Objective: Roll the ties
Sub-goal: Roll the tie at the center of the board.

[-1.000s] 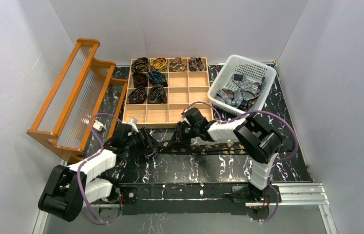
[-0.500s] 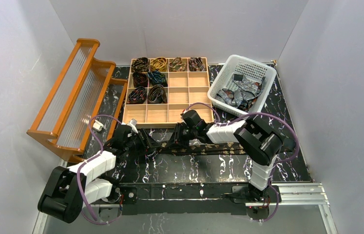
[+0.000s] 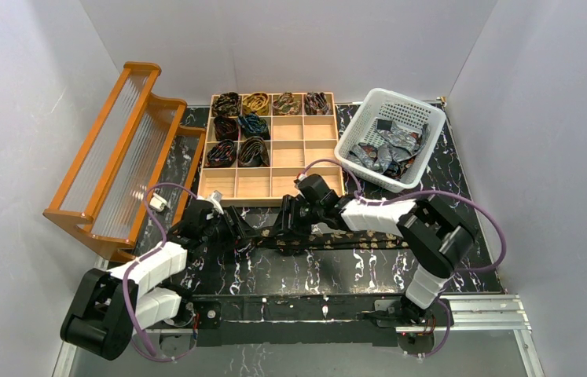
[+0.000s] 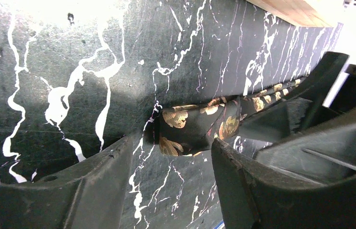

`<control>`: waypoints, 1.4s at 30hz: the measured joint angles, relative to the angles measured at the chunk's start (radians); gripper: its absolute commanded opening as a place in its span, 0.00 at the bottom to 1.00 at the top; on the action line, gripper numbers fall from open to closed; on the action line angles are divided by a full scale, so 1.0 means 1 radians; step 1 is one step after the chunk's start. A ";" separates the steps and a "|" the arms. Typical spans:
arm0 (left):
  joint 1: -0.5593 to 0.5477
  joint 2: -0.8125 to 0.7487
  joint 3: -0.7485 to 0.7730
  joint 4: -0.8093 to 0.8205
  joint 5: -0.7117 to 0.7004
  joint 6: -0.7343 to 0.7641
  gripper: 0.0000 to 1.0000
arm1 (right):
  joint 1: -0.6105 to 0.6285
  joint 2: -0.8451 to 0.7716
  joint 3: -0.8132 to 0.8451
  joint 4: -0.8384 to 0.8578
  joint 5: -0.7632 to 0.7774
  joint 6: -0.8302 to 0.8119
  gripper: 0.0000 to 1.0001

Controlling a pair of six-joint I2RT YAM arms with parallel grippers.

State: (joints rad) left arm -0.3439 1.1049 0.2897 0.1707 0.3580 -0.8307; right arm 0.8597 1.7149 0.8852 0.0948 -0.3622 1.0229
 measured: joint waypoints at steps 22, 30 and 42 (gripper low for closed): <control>0.000 -0.151 0.035 -0.254 -0.140 0.047 0.68 | -0.023 0.034 -0.065 0.171 -0.058 -0.063 0.62; 0.000 -0.136 0.035 -0.233 -0.118 0.050 0.68 | -0.028 0.072 -0.045 0.177 -0.079 -0.004 0.51; 0.000 -0.117 0.035 -0.209 -0.093 0.048 0.67 | -0.031 0.079 0.006 0.143 -0.063 0.034 0.44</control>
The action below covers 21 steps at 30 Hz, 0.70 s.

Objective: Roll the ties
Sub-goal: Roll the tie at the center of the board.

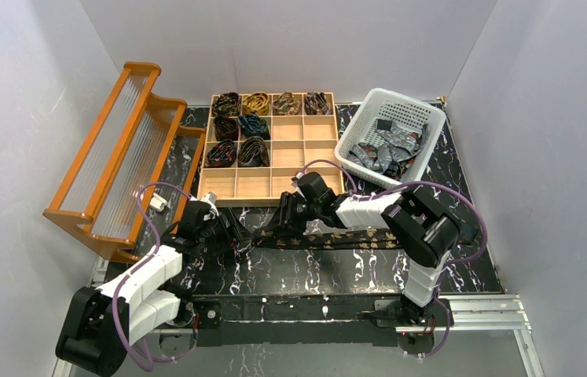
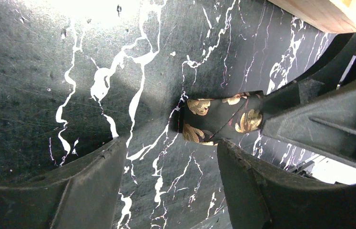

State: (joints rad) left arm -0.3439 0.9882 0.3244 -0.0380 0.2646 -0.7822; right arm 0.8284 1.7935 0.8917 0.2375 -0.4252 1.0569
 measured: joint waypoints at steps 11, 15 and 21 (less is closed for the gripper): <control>0.000 0.006 -0.002 0.014 0.007 -0.006 0.67 | -0.010 0.038 0.021 -0.057 0.019 0.015 0.15; 0.000 0.021 -0.008 0.044 0.023 -0.016 0.67 | -0.010 -0.018 -0.026 -0.059 0.042 0.021 0.15; 0.000 0.046 -0.025 0.114 0.071 -0.028 0.67 | -0.010 -0.038 -0.069 -0.049 0.071 0.021 0.17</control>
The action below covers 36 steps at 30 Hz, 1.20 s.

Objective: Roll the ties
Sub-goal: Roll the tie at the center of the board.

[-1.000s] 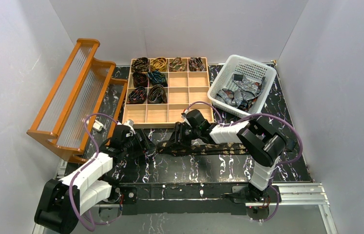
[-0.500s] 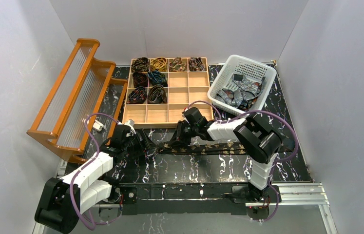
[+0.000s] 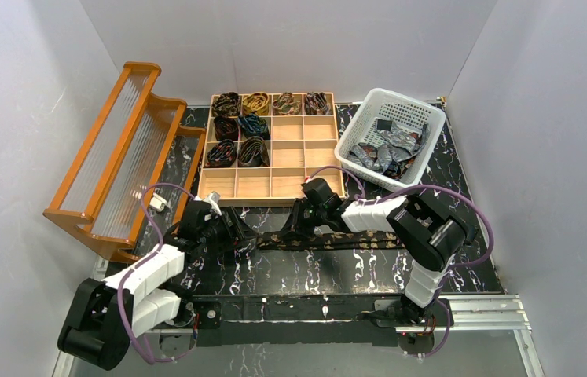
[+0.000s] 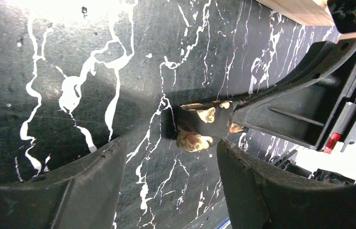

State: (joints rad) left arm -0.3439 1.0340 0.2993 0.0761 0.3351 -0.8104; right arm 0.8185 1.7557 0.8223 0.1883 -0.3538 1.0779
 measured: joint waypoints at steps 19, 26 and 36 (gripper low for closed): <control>0.000 0.109 -0.005 0.122 0.106 0.036 0.60 | 0.021 -0.042 -0.022 -0.102 0.084 -0.011 0.29; -0.009 0.115 -0.005 0.144 0.135 0.056 0.61 | 0.024 -0.044 -0.011 -0.124 0.079 -0.013 0.36; -0.071 0.085 0.023 0.075 0.018 0.045 0.67 | 0.028 -0.254 -0.047 -0.162 0.152 -0.143 0.77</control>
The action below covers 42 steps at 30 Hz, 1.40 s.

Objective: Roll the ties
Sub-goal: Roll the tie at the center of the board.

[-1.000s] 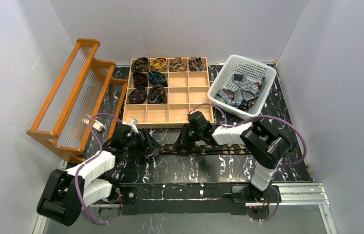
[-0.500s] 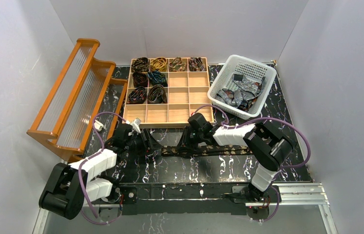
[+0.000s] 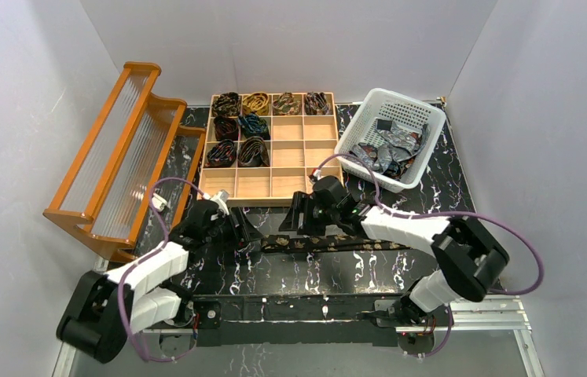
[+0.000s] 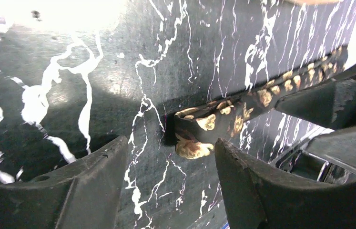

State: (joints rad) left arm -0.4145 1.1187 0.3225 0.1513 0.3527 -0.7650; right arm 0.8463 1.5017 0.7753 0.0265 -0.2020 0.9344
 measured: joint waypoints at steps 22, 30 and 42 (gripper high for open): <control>0.000 -0.392 0.114 -0.559 -0.418 -0.087 0.79 | 0.092 0.210 0.158 0.094 -0.273 -1.295 0.99; 0.000 -0.395 0.118 -0.595 -0.425 -0.091 0.79 | 0.129 0.271 0.174 0.071 -0.291 -1.413 0.99; 0.000 -0.408 0.118 -0.603 -0.425 -0.092 0.80 | 0.129 0.336 0.203 0.086 -0.273 -1.459 0.69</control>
State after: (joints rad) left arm -0.4145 0.7105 0.4408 -0.4515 -0.0719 -0.8566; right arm 0.9756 1.8374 0.9787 0.1123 -0.4751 -0.5247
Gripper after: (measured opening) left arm 0.793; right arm 0.803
